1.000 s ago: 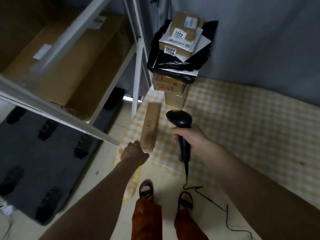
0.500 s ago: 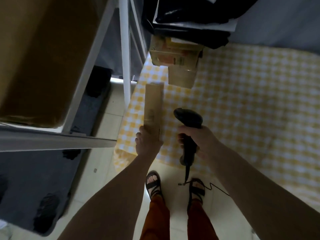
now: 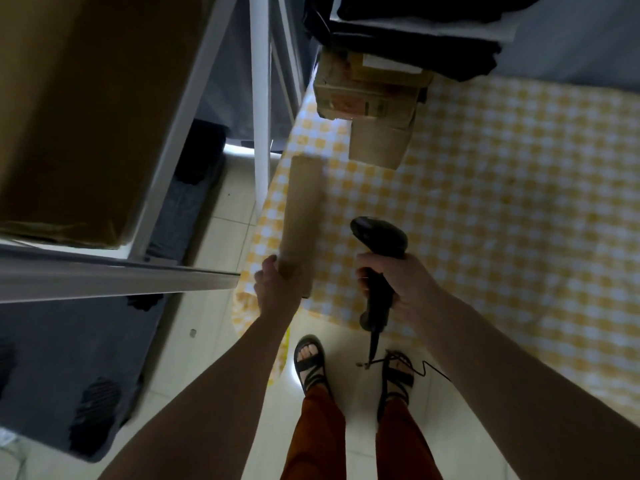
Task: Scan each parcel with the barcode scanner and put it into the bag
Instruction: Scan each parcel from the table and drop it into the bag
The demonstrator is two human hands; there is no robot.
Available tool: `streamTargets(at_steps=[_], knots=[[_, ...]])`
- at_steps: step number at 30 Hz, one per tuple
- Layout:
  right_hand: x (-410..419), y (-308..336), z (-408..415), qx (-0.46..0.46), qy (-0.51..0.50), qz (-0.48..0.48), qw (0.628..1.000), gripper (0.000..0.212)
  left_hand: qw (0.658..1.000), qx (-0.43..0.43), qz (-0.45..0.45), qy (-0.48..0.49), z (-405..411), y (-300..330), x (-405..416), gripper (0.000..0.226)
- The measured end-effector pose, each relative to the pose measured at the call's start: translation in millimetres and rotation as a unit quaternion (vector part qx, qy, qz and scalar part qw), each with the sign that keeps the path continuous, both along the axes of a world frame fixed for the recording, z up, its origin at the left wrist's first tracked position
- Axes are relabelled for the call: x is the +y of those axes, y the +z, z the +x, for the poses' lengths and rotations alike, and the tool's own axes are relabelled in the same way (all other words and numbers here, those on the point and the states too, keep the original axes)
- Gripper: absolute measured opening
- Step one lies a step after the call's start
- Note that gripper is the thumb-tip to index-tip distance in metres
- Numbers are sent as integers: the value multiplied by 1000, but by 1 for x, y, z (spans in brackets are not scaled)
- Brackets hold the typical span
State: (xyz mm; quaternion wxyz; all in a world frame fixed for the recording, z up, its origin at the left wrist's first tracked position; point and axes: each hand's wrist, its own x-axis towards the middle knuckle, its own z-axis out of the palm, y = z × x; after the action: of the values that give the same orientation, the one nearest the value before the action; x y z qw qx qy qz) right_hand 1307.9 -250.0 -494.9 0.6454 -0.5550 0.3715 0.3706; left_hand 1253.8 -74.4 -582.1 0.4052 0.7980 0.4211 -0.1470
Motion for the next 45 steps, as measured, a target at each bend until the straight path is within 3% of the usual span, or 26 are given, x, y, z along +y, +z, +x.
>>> streamTargets(at_steps=[3, 6, 8, 10, 12, 15, 18, 21, 25, 29, 32, 35, 38, 41, 45], knots=[[1, -4, -2, -4, -2, 3, 1000, 11, 991, -21, 115, -64, 11, 4, -18, 68], [-1, -7, -6, -6, 0, 18, 1000, 11, 988, 30, 126, -82, 22, 2, -27, 93], [-5, -8, -9, -5, -2, 21, 1000, 12, 991, 49, 109, -58, 26, -3, -23, 86], [-8, -8, -11, -3, -3, 16, 1000, 12, 999, 32, 33, -4, 27, -4, -18, 77], [-9, -4, -11, 0, 0, 11, 1000, 14, 990, -7, -110, 85, 23, 3, -11, 75], [-9, 12, -8, -10, 8, 13, 1000, 10, 918, -25, -351, 182, 9, 21, 4, 77], [-8, 39, -3, -45, 31, 27, 998, 3, 828, -44, -529, 180, -10, 51, 12, 77], [-6, 71, 1, -95, 60, 38, 993, 2, 784, -79, -600, 139, -27, 90, 10, 72], [-2, 118, 2, -146, 96, 34, 984, 5, 766, -97, -619, 141, -38, 139, 4, 65], [4, 173, 0, -165, 89, 76, 979, 5, 747, -118, -633, 164, -43, 193, -3, 89], [7, 211, -5, -201, 96, 100, 970, 7, 760, -132, -623, 131, -40, 237, -4, 82], [7, 245, -10, -235, 104, 102, 961, 10, 814, -167, -553, 55, -31, 280, -5, 58], [7, 274, -14, -270, 118, 89, 952, 22, 876, -192, -443, 13, -23, 318, -2, 81], [5, 301, -20, -315, 135, 80, 936, 18, 885, -212, -415, -2, -17, 356, -3, 83], [-2, 330, -25, -361, 150, 94, 916, 23, 888, -207, -409, -36, -12, 409, -12, 41]])
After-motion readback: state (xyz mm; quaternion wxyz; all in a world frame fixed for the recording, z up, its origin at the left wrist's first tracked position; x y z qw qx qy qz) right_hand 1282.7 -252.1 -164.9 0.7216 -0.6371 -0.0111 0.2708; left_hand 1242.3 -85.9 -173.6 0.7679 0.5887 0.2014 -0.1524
